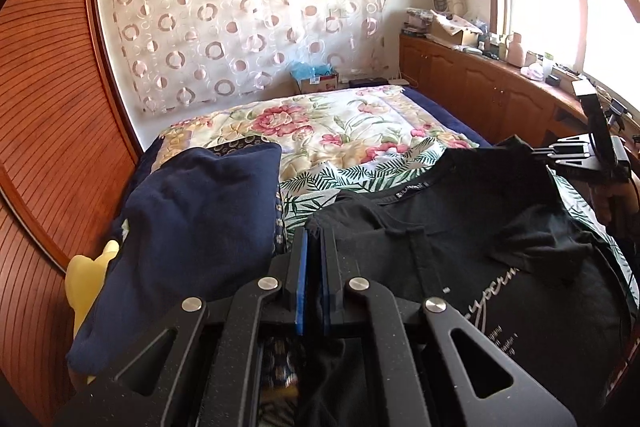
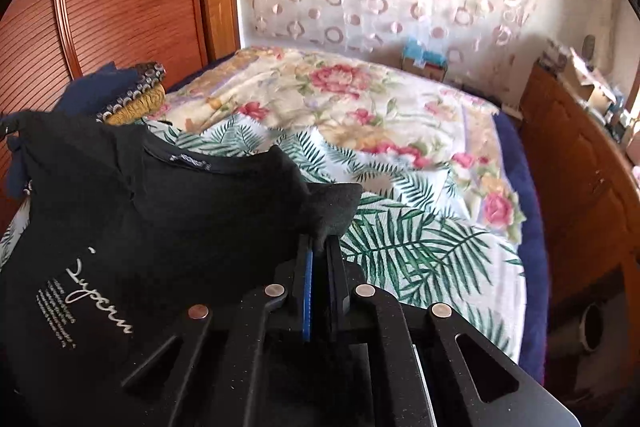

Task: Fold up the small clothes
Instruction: 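Lift the black shirt hem high with both tools, holding it taut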

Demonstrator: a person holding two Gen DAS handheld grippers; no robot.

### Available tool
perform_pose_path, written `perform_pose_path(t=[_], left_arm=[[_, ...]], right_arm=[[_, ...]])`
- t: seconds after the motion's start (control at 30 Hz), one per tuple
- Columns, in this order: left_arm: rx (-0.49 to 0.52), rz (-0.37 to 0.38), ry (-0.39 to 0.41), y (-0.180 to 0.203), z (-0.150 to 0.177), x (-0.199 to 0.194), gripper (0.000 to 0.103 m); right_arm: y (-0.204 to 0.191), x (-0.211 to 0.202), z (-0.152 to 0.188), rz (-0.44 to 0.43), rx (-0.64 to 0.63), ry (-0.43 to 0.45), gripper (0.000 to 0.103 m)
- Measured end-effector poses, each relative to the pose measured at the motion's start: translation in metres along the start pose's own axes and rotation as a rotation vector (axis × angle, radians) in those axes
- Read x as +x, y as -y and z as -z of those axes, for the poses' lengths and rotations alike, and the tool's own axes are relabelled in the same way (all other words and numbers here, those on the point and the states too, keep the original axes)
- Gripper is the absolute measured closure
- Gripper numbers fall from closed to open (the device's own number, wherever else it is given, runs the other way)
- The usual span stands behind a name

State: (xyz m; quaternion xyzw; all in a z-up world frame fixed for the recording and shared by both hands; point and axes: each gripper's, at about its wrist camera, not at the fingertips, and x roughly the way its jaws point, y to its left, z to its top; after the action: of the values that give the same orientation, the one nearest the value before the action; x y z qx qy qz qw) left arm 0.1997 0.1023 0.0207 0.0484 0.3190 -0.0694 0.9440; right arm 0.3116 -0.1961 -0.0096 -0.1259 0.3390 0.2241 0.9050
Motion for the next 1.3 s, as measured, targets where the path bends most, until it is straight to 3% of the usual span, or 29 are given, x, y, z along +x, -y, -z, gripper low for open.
perform_pose_path(t=[0.23, 0.43, 0.67, 0.93, 1.3], left_arm=[[-0.03, 0.011, 0.037, -0.002, 0.029, -0.041, 0.096], [-0.106, 0.026, 0.024, -0.001, 0.09, -0.071, 0.096], [-0.193, 0.017, 0.058, -0.019, 0.126, -0.114, 0.096], [-0.199, 0.025, 0.049, -0.011, 0.155, -0.147, 0.096], [-0.187, 0.037, 0.056, -0.006, 0.163, -0.172, 0.096]], right_arm=[[-0.011, -0.056, 0.032, 0.002, 0.027, 0.092, 0.098], [-0.018, -0.108, 0.095, 0.0, 0.078, 0.135, 0.098], [-0.018, -0.166, 0.151, -0.015, 0.186, 0.199, 0.098], [-0.038, -0.195, 0.183, -0.024, 0.128, 0.136, 0.098], [-0.039, -0.251, 0.205, -0.017, 0.133, 0.131, 0.098]])
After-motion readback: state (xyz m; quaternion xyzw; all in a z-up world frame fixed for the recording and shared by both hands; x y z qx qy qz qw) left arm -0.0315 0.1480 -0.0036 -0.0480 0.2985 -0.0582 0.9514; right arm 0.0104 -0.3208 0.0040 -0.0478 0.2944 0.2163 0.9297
